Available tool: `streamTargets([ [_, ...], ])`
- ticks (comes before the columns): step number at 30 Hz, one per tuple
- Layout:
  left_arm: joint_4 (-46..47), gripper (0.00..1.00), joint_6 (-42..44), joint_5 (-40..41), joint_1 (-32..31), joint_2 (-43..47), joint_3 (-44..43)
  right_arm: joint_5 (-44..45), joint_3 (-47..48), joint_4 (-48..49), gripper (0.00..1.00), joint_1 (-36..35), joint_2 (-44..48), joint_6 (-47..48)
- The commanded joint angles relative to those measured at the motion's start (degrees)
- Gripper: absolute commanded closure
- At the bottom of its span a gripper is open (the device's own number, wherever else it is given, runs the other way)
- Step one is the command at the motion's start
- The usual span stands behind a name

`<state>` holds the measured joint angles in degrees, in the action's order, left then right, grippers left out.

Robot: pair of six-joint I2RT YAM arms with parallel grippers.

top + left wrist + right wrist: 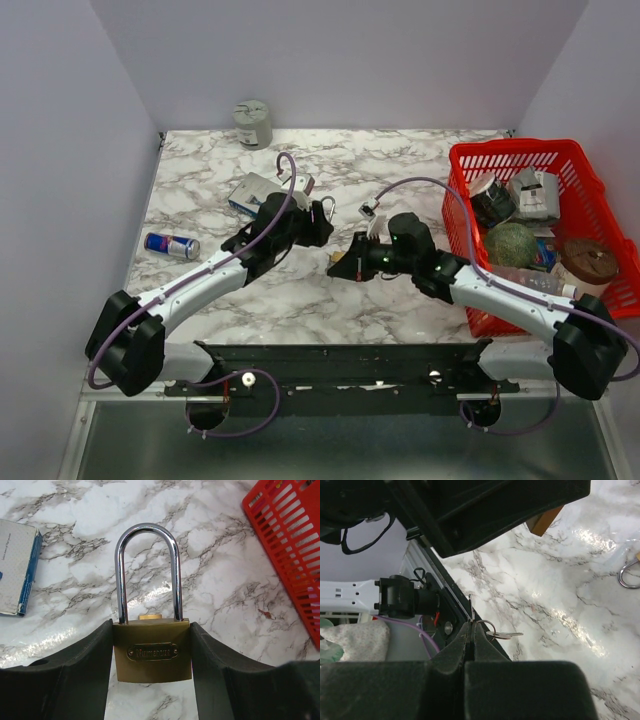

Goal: Unlock with the key

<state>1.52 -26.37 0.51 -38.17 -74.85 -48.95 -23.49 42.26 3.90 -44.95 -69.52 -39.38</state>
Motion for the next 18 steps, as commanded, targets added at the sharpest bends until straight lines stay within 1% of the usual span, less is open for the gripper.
streamTargets([
  [1, 5.95, 1.00, -1.05, 2.56, -0.15, 2.60, -0.10, -3.14, 1.77, 5.32, 0.99, -0.31, -3.51, -3.25],
  [9, 6.39, 1.00, -1.05, 2.48, -0.15, 3.04, 0.17, -2.97, 4.05, 5.15, 0.99, -0.23, -8.26, -4.04],
  [14, 6.48, 1.00, -1.05, 2.48, -0.15, 3.13, 0.26, -4.11, 5.29, 5.68, 0.99, 0.04, -10.55, -4.66],
  [18, 6.57, 1.00, -1.05, 2.56, -0.15, 3.22, 0.43, -6.39, 5.55, 7.95, 0.99, 1.79, -12.13, -5.36],
])
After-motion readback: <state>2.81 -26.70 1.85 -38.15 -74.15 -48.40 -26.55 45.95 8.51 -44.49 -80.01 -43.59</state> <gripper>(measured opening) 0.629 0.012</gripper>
